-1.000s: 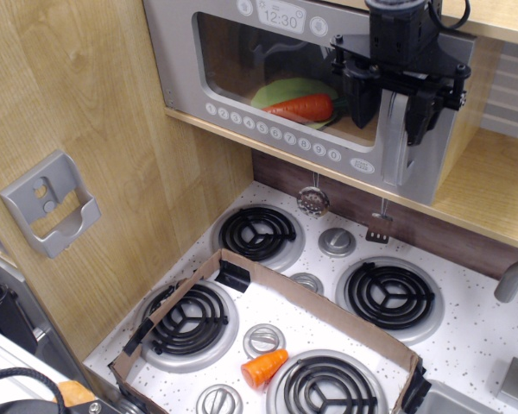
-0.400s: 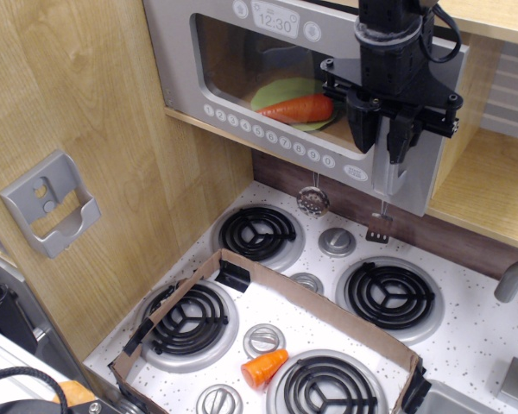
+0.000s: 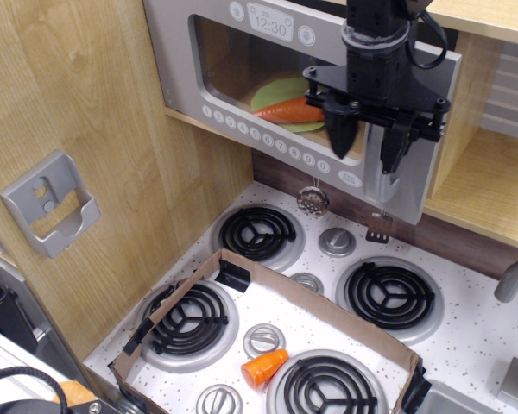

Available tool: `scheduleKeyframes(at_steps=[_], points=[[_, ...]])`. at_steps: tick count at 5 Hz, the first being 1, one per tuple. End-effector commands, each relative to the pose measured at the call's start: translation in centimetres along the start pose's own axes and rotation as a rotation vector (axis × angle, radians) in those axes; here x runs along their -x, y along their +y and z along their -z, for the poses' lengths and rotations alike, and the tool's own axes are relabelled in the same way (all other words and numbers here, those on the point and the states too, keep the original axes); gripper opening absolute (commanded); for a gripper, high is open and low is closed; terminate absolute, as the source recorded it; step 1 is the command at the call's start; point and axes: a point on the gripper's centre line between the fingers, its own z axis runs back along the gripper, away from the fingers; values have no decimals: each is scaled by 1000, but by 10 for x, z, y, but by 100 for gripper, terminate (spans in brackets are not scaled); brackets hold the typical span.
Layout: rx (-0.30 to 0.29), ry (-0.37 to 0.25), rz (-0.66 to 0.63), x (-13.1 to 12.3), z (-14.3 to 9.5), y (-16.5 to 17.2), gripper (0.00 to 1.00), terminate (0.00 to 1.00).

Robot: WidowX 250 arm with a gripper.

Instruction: Open microwave

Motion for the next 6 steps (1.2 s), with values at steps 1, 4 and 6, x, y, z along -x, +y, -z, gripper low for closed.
scheduleKeyframes(at_steps=[1,4,6], points=[[21,-62,-89,18,-34,-9,100,0],[198,-75,-92,60,-20,-62,100,0],[307,-92,197,28,-13,-111,100,0]])
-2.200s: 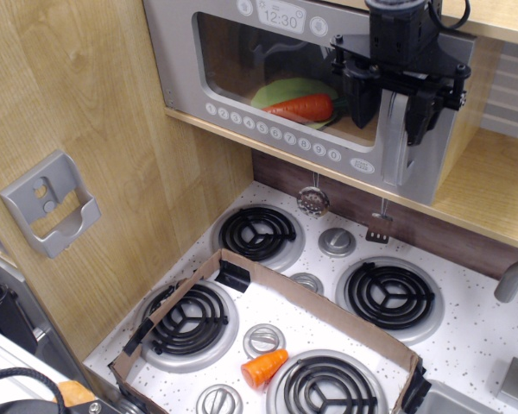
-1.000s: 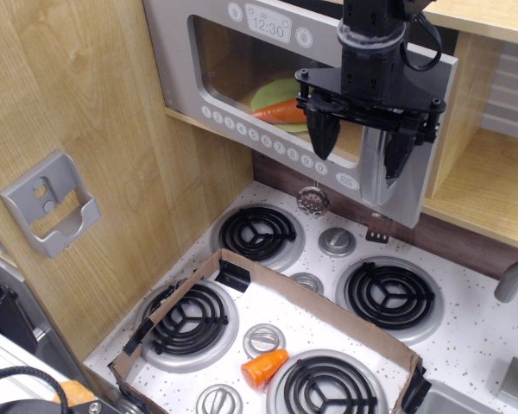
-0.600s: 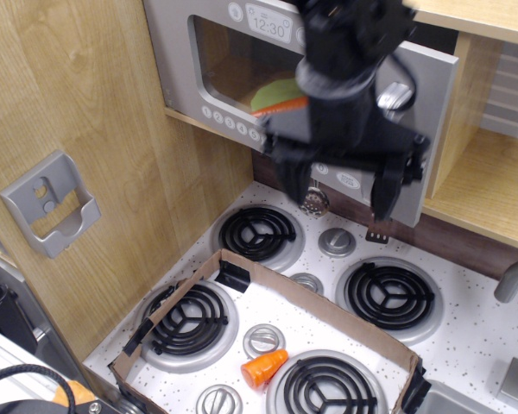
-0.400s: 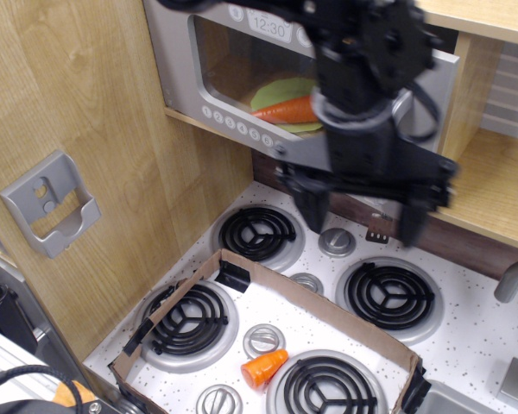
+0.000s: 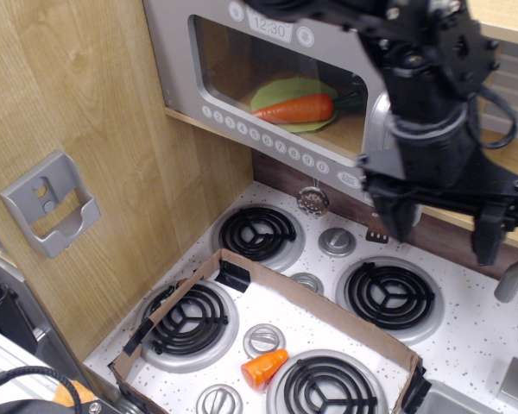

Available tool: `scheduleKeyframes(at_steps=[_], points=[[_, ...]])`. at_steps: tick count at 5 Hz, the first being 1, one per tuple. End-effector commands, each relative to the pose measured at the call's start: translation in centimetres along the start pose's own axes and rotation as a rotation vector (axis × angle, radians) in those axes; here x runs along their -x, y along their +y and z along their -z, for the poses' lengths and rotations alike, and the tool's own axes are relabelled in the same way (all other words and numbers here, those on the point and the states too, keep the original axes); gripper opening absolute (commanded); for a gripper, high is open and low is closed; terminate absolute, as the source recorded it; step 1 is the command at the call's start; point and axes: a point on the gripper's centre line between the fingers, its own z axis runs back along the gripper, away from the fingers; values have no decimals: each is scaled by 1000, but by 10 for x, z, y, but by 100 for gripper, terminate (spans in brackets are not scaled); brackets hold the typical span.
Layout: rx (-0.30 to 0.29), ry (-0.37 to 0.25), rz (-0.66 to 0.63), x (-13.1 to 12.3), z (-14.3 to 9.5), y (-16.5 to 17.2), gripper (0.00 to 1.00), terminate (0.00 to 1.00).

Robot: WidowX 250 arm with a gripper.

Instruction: Open microwave

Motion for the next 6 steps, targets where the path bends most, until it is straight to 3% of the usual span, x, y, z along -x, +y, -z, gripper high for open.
scheduleKeyframes(at_steps=[1,2,3,4,6], points=[[93,-3,220,-37,-7,-47,100,0],[-9,44,334,-50,-12,-57,100,0],[-55,5,446,-57,-11,-61,100,0],[-59,-12,509,-64,-7,-55,100,0],[-79,-81,680,-75,-6,-10,100,0]])
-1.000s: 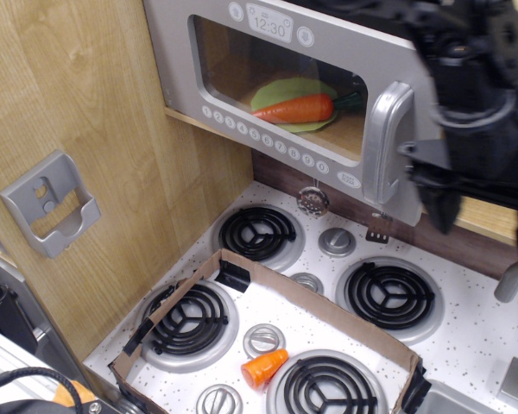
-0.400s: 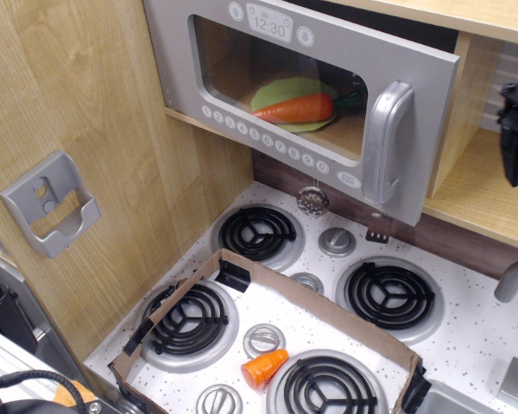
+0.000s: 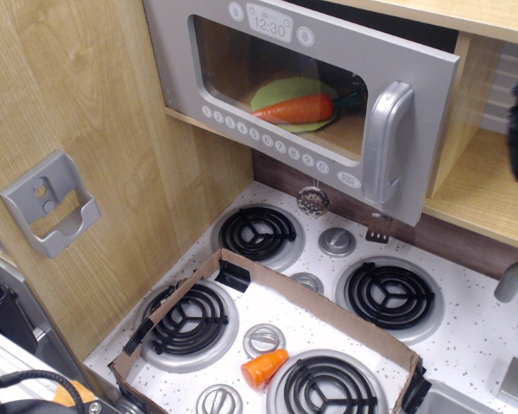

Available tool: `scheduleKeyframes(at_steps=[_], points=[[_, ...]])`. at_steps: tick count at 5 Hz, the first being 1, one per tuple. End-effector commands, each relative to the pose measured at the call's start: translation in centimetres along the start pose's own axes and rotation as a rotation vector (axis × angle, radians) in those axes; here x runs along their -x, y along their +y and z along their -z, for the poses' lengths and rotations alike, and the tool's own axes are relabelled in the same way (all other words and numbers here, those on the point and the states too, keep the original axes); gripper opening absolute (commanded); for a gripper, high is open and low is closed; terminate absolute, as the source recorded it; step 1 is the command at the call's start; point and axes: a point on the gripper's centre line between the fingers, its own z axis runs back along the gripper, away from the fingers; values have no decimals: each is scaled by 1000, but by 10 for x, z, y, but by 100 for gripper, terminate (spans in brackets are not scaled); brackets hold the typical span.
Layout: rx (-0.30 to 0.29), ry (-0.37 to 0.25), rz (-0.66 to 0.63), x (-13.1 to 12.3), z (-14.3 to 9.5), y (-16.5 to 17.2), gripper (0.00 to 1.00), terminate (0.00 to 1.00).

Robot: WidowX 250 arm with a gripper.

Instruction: Open microwave

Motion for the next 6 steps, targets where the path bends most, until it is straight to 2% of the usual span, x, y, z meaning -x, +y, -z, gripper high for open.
scheduleKeyframes(at_steps=[1,2,3,4,5,6], points=[[-35,-111,101,29,-16,34,100,0],[-36,-102,-15,46,-15,35,100,0],[-69,-72,-146,63,-13,26,100,0],[-111,-29,-204,71,-24,17,100,0],[-165,31,-262,82,-54,13,100,0],[-164,57,-307,79,-79,13,100,0]])
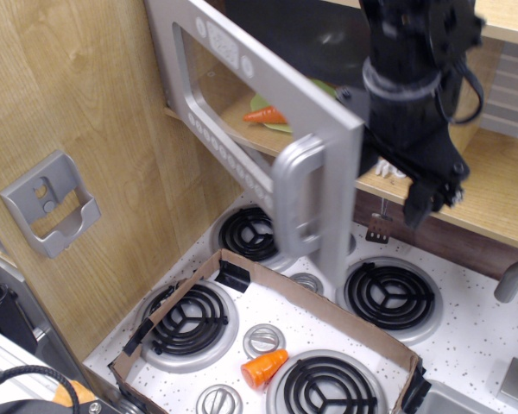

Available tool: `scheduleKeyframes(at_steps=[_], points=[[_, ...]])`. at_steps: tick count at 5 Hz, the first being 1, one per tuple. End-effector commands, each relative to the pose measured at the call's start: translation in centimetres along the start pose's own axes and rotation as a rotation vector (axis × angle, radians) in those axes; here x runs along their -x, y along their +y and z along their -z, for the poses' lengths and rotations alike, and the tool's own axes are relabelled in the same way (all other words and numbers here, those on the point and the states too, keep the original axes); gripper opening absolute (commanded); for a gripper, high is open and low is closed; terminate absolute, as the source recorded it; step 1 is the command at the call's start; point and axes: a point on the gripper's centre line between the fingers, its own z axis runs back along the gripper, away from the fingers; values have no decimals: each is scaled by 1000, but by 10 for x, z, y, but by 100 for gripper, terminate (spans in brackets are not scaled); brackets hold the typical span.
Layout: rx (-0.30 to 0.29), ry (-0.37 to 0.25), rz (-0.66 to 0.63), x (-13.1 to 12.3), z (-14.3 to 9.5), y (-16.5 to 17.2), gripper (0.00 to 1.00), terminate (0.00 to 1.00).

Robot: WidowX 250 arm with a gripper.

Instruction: Open microwave

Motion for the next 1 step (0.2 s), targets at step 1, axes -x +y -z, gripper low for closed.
scheduleKeyframes(at_steps=[1], points=[[-8,-3,-71,-3,-49,-9,100,100]])
